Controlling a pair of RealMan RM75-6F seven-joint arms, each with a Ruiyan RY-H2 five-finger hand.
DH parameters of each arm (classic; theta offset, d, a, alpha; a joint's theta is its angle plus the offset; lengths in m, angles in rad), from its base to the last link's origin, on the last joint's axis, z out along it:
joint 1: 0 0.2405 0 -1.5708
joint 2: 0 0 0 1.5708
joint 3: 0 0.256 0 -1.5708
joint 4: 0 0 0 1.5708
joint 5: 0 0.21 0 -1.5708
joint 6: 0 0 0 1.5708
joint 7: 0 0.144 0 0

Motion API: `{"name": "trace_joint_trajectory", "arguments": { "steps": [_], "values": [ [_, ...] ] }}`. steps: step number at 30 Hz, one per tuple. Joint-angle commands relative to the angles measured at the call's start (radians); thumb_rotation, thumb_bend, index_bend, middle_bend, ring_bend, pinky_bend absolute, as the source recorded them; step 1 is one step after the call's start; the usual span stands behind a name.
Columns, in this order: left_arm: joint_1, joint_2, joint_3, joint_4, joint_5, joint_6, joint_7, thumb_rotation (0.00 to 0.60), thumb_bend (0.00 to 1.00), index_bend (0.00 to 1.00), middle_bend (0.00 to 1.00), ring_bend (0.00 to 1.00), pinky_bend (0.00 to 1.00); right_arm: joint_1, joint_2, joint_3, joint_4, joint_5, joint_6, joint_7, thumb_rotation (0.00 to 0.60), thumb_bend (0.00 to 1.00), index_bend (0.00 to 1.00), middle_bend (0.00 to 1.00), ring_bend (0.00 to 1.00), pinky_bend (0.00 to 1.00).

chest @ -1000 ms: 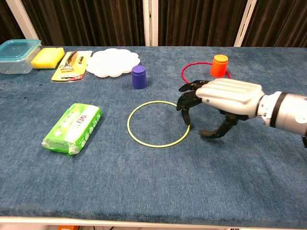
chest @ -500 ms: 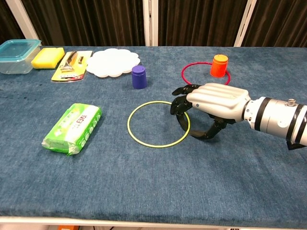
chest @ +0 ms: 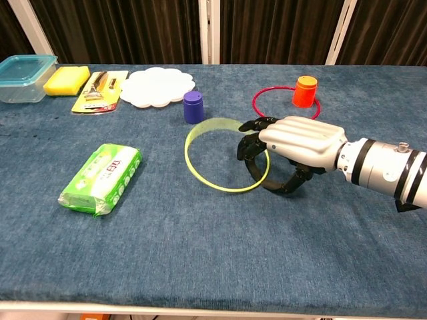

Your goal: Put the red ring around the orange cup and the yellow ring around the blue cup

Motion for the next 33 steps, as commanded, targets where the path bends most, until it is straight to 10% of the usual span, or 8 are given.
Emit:
{"name": "trace_joint_trajectory", "arguments": {
  "steps": [1, 16, 33],
  "values": [
    [0.000, 0.000, 0.000, 0.001, 0.002, 0.001, -0.001, 0.600, 0.09, 0.06, 0.06, 0.00, 0.00, -0.003, 0.008, 0.002, -0.008, 0.005, 0.006, 0.004, 0.600, 0.39, 0.68, 0.29, 0.00, 0.00],
    [-0.002, -0.001, 0.001, -0.002, 0.010, 0.001, 0.002, 0.600, 0.09, 0.06, 0.06, 0.00, 0.00, 0.025, 0.117, 0.101, -0.115, 0.068, 0.029, -0.040, 0.600, 0.39, 0.71, 0.31, 0.00, 0.00],
    [0.004, 0.008, 0.003, -0.032, -0.002, -0.001, 0.032, 0.600, 0.09, 0.06, 0.06, 0.00, 0.00, 0.250, 0.034, 0.246, 0.028, 0.263, -0.266, -0.090, 0.600, 0.38, 0.69, 0.30, 0.00, 0.00]
  ]
}}
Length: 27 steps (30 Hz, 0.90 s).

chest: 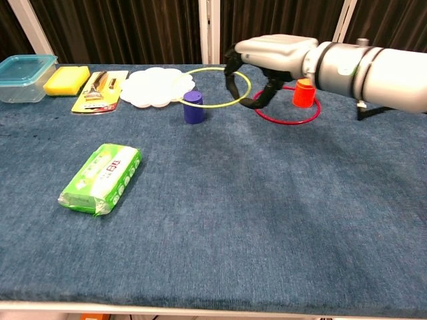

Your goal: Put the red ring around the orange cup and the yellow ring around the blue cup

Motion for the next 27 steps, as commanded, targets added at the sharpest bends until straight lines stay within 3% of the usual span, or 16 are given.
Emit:
{"name": "trace_joint_trajectory", "arguments": {
  "steps": [1, 3, 6, 10, 17, 23, 27],
  "values": [
    [0.001, 0.001, -0.001, -0.002, -0.003, 0.000, 0.001, 0.600, 0.09, 0.06, 0.06, 0.00, 0.00, 0.033, -0.047, 0.010, 0.052, 0.031, -0.034, -0.013, 0.600, 0.36, 0.68, 0.30, 0.00, 0.00],
    [0.001, 0.001, -0.002, -0.002, -0.006, -0.001, 0.001, 0.600, 0.09, 0.06, 0.06, 0.00, 0.00, 0.039, -0.067, 0.007, 0.073, 0.041, -0.040, -0.019, 0.600, 0.29, 0.60, 0.28, 0.00, 0.00],
    [0.001, -0.001, -0.002, 0.001, -0.008, -0.004, -0.002, 0.600, 0.09, 0.06, 0.06, 0.00, 0.00, 0.039, -0.089, 0.004, 0.086, 0.056, -0.036, -0.029, 0.600, 0.11, 0.37, 0.24, 0.00, 0.00],
    [-0.001, -0.003, -0.003, 0.006, -0.009, -0.008, -0.006, 0.600, 0.09, 0.06, 0.06, 0.00, 0.00, 0.029, -0.095, -0.003, 0.079, 0.065, -0.019, -0.035, 0.600, 0.03, 0.15, 0.20, 0.00, 0.00],
    [-0.008, -0.004, -0.007, 0.016, 0.000, -0.011, -0.018, 0.600, 0.09, 0.06, 0.06, 0.00, 0.00, -0.037, -0.025, -0.018, -0.022, 0.052, 0.087, -0.035, 0.600, 0.03, 0.10, 0.19, 0.00, 0.00],
    [-0.014, -0.006, -0.016, 0.034, 0.002, -0.008, -0.039, 0.600, 0.09, 0.06, 0.06, 0.00, 0.00, -0.230, 0.184, -0.083, -0.255, 0.027, 0.311, -0.068, 0.600, 0.05, 0.11, 0.22, 0.00, 0.00],
    [-0.020, -0.007, -0.020, 0.037, 0.012, -0.003, -0.044, 0.600, 0.09, 0.06, 0.06, 0.00, 0.00, -0.411, 0.344, -0.158, -0.408, 0.004, 0.513, -0.086, 0.600, 0.08, 0.11, 0.23, 0.00, 0.00]
  ]
}}
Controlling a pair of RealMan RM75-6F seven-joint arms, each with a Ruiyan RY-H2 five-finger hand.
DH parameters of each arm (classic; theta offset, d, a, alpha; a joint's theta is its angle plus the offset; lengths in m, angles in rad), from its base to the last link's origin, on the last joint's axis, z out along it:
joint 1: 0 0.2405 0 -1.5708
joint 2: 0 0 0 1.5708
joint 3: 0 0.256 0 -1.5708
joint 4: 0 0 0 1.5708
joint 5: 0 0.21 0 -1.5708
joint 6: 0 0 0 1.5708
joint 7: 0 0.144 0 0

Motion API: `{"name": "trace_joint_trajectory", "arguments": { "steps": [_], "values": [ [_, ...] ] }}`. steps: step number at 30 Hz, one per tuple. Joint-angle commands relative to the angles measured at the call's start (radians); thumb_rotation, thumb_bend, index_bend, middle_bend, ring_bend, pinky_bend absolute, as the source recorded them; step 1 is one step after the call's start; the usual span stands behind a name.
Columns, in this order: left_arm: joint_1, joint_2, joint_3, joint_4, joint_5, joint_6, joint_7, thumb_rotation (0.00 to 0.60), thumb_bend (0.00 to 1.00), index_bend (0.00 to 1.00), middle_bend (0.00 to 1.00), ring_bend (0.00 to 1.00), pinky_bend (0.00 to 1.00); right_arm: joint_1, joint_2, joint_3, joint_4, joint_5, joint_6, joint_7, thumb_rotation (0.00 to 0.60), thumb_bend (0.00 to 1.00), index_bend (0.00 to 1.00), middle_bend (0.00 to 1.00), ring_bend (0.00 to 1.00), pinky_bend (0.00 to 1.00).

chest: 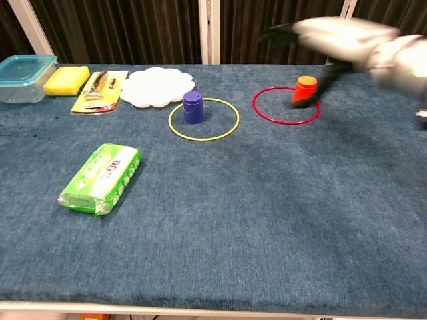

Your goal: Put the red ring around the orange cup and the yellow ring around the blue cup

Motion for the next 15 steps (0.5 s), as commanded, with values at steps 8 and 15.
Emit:
{"name": "trace_joint_trajectory", "arguments": {
  "steps": [8, 15],
  "values": [
    [-0.011, 0.009, 0.002, -0.043, 0.034, 0.011, 0.027, 0.600, 0.09, 0.06, 0.06, 0.00, 0.00, -0.455, 0.339, -0.188, -0.252, -0.065, 0.468, 0.073, 0.600, 0.09, 0.06, 0.16, 0.00, 0.00],
    [-0.015, 0.001, -0.005, -0.068, 0.023, 0.012, 0.050, 0.600, 0.09, 0.06, 0.06, 0.00, 0.00, -0.557, 0.376, -0.206, -0.253, -0.055, 0.511, 0.174, 0.600, 0.09, 0.06, 0.15, 0.00, 0.00]
  ]
}}
